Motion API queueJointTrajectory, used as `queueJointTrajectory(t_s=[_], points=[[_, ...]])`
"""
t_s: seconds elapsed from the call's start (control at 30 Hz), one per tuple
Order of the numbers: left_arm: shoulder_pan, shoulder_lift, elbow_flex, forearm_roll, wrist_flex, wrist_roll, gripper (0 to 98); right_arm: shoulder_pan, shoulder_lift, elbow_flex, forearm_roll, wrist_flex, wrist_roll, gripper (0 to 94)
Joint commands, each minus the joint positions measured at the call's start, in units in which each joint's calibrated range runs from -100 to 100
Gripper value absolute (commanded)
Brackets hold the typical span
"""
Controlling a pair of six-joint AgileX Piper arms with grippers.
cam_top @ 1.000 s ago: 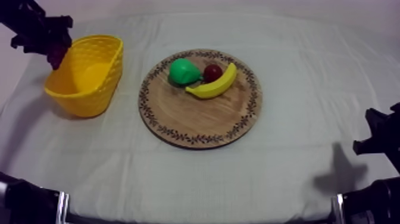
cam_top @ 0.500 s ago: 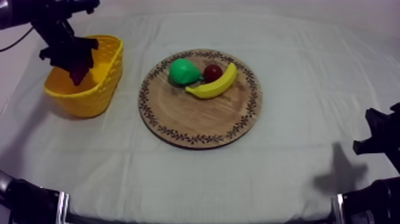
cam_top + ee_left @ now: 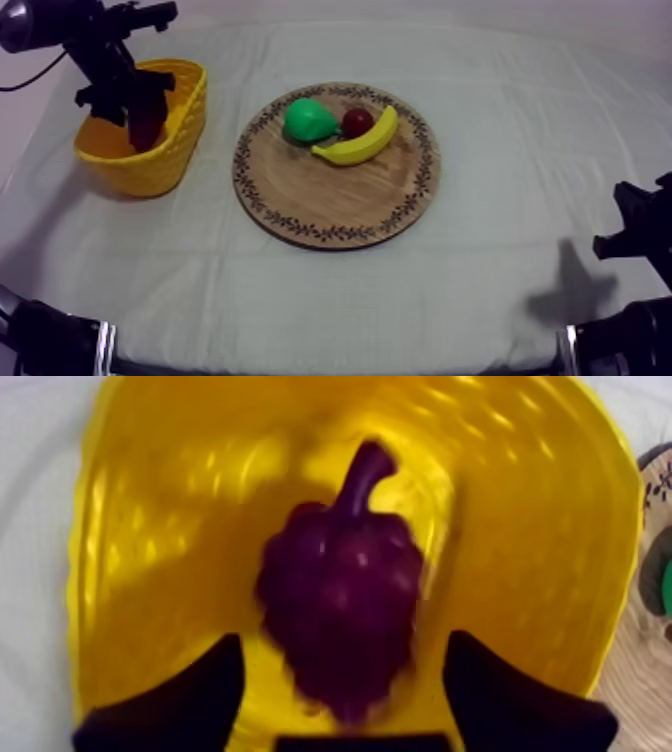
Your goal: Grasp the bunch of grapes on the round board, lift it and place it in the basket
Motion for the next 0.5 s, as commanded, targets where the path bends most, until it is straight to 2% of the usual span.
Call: queueJointTrajectory(t_s=[0.0,0.23,0.33,0.47], points=[[0.06,-0.43,0.38,-0.14,-0.77,0.01,87.9,0.00,0.00,-0.04,-0.02,0.00,0.01,0.3],[0.81,-2.19,1.65,-0.87,-2.46,0.58,94.3,0.00,0.00,-0.04,-0.02,0.00,0.01,0.3],[0.99,-3.02,2.23,-0.94,-2.64,0.68,93.6,0.00,0.00,-0.04,-0.02,0.00,0.01,0.3],[1.36,-4.95,3.60,-0.97,-2.79,0.52,87.2,0.00,0.00,-0.04,-0.02,0.00,0.01,0.3]])
